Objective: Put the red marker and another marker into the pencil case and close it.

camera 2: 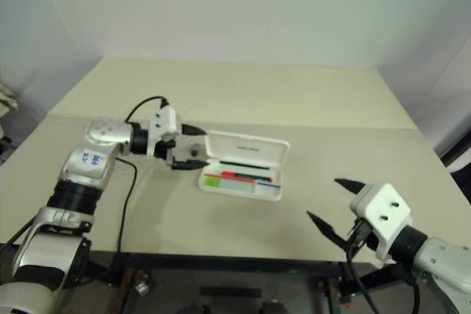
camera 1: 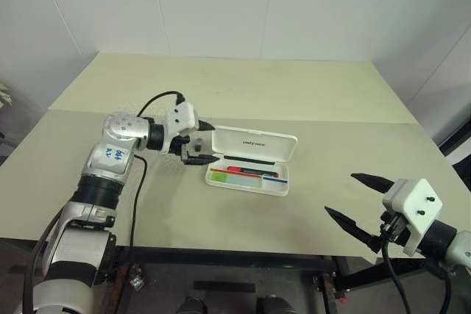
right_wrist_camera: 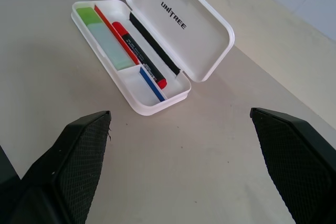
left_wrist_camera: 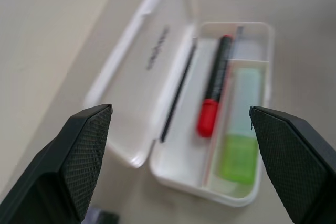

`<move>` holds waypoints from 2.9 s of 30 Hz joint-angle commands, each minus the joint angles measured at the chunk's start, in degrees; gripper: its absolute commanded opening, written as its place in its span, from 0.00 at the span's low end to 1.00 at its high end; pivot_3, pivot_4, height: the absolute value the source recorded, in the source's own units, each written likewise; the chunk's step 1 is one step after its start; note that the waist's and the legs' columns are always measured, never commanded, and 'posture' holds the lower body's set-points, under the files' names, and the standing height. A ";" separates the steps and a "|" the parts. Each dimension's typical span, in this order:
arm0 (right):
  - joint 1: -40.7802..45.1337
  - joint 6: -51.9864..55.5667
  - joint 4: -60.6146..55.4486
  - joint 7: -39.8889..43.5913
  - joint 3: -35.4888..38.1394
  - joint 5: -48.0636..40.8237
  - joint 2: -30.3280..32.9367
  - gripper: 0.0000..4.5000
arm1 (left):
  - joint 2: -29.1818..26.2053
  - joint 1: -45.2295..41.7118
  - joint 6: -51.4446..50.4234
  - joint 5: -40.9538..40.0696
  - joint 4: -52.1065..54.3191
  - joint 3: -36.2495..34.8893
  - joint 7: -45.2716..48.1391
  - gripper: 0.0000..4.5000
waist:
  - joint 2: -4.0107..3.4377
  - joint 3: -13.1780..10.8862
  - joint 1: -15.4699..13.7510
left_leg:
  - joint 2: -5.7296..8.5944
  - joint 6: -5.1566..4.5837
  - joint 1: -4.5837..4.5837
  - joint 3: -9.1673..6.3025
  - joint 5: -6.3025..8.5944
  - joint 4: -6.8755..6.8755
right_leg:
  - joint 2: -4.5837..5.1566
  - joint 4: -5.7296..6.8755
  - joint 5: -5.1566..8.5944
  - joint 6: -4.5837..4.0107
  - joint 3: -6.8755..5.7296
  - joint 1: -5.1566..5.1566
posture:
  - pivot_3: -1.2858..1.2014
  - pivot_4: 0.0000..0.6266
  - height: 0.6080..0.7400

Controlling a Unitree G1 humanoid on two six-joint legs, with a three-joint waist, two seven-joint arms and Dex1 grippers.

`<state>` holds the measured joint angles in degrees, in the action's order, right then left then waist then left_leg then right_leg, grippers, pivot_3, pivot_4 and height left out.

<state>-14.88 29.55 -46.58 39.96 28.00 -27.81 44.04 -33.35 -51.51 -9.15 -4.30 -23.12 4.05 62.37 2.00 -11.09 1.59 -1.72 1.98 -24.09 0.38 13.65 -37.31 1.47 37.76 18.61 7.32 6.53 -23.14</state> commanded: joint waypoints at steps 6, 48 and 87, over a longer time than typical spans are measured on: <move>3.77 -2.39 4.36 3.90 1.91 -0.82 3.28 1.00 | 2.52 2.59 -9.86 2.78 1.64 -4.23 -20.31 1.00 | 0.00 0.00 0.09 | 0.01 0.00 0.02 -0.01 0.00 0.03 | -0.01 0.00 -0.01 0.01 -0.01 0.00 | 0.52 0.24 1.00; 4.76 -1.15 4.46 4.82 3.00 -0.74 3.99 1.00 | 15.79 -5.31 -24.73 3.55 -25.58 -7.39 -49.97 0.24 | 0.05 -0.01 0.63 | 0.02 0.06 1.01 0.16 0.03 0.27 | 0.00 -0.34 -0.04 0.09 0.06 0.94 | 0.52 0.24 1.00; 5.99 -1.33 4.63 3.03 1.43 -0.32 3.31 1.00 | 8.74 -13.85 -13.49 -11.70 9.53 6.72 14.82 0.09 | 0.34 -0.18 0.19 | 0.00 0.07 0.16 0.07 0.32 0.28 | -0.01 -0.76 -0.02 0.10 0.02 0.36 | 0.52 0.24 1.00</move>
<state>-9.30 28.85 -40.40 43.56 28.92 -28.13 47.23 -23.93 -65.55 -21.73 -14.80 -17.58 9.62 75.24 2.34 -11.28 1.78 -1.71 2.05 -23.89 0.46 13.96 -37.05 1.45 37.04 18.59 7.42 6.56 -22.76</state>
